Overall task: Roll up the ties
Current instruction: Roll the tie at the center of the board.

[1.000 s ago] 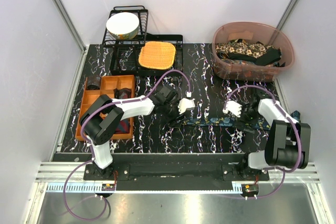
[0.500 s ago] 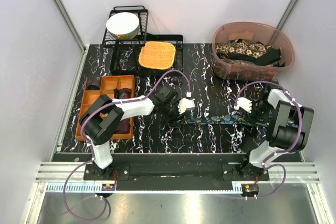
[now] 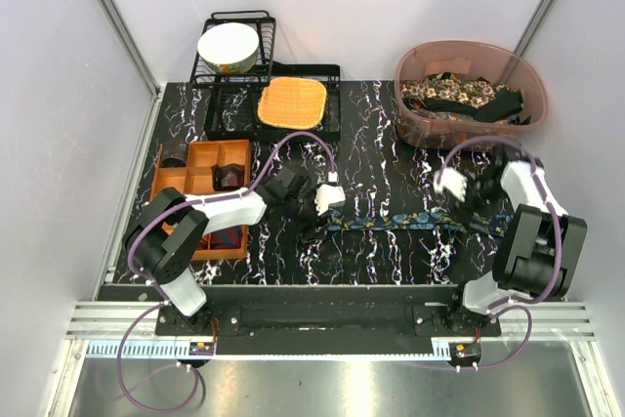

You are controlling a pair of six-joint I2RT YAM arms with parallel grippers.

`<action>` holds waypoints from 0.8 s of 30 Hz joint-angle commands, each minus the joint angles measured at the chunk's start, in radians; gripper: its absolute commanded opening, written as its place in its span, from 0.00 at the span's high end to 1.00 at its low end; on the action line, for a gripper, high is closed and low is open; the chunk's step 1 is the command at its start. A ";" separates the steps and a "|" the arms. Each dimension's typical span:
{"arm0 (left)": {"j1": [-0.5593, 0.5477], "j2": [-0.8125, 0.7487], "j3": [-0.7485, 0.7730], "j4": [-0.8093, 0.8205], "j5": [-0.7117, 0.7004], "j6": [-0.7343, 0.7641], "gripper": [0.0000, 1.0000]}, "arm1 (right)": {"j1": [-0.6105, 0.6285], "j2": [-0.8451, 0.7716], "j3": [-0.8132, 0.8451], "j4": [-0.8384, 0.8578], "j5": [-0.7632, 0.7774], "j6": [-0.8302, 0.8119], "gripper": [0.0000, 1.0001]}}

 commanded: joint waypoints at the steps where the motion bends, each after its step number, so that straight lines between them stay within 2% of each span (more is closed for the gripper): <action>1: 0.015 -0.051 -0.036 0.147 0.073 0.006 0.35 | 0.091 0.053 0.223 -0.193 -0.258 0.339 0.03; 3: 0.021 -0.058 -0.049 0.168 0.079 0.018 0.35 | 0.140 0.119 0.337 -0.264 -0.388 0.540 0.08; 4: 0.023 -0.060 -0.058 0.179 0.081 0.023 0.35 | 0.157 0.135 0.361 -0.260 -0.432 0.705 0.11; 5: 0.026 -0.060 -0.064 0.193 0.081 0.027 0.36 | 0.177 0.148 0.387 -0.243 -0.515 0.797 0.14; 6: 0.026 -0.060 -0.067 0.207 0.084 0.033 0.36 | 0.218 0.168 0.390 -0.197 -0.555 0.891 0.22; 7: 0.026 -0.054 -0.064 0.208 0.087 0.040 0.36 | 0.247 0.176 0.387 -0.168 -0.592 1.077 0.26; 9: 0.027 -0.040 -0.063 0.219 0.090 0.052 0.38 | 0.310 0.190 0.343 -0.012 -0.676 1.299 0.37; 10: 0.027 -0.034 -0.061 0.219 0.093 0.058 0.38 | 0.318 0.191 0.318 0.053 -0.712 1.493 0.48; 12: 0.027 -0.020 -0.058 0.221 0.104 0.075 0.40 | 0.425 0.190 0.228 0.264 -0.729 1.675 0.58; 13: 0.027 -0.019 -0.058 0.221 0.107 0.076 0.41 | 0.455 0.194 0.205 0.312 -0.732 1.782 0.67; 17: 0.029 -0.019 -0.057 0.210 0.107 0.084 0.44 | 0.557 0.268 0.143 0.449 -0.680 1.913 0.89; 24: 0.027 -0.012 -0.060 0.209 0.104 0.081 0.50 | 0.625 0.371 0.117 0.538 -0.614 1.976 0.96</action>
